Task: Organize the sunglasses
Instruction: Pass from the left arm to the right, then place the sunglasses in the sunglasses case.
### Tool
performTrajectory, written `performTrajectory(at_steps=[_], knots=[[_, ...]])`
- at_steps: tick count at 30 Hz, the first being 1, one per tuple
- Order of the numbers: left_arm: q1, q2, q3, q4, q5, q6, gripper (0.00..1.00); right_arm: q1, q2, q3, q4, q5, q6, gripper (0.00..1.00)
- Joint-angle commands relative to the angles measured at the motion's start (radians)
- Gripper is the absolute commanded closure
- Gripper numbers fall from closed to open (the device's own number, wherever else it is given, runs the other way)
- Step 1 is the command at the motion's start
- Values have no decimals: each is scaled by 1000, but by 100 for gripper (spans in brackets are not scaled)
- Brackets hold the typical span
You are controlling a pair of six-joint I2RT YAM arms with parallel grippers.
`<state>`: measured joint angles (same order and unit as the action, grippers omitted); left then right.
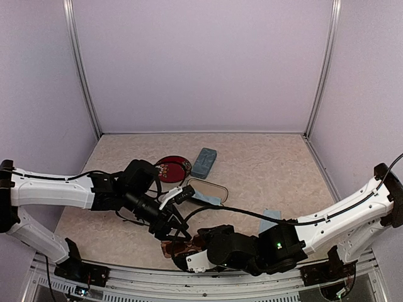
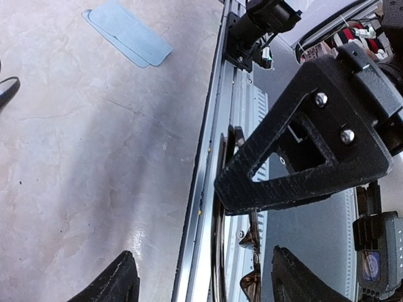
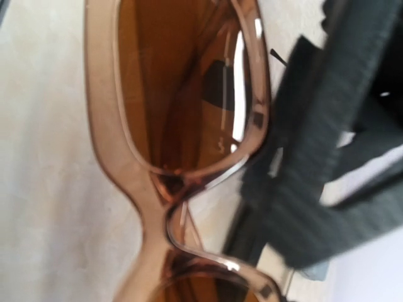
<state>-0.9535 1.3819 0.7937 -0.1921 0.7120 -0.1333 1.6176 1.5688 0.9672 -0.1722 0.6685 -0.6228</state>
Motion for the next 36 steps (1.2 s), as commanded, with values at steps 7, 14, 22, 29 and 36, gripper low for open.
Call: performTrajectory(at_steps=[7, 14, 22, 29, 36], knots=[[106, -237, -37, 87, -278, -65, 28, -45, -66, -24, -27, -88, 249, 73], [210, -489, -92, 95, -646, -160, 23, -295, -176, -66, -8, -331, 408, 73], [212, -596, -148, 116, -772, -198, 14, -592, -57, 78, -51, -586, 489, 73], [212, -609, -177, 140, -783, -225, 11, -759, 115, 228, -105, -783, 594, 73], [213, -597, -187, 157, -775, -230, 11, -826, 266, 320, -164, -914, 586, 74]])
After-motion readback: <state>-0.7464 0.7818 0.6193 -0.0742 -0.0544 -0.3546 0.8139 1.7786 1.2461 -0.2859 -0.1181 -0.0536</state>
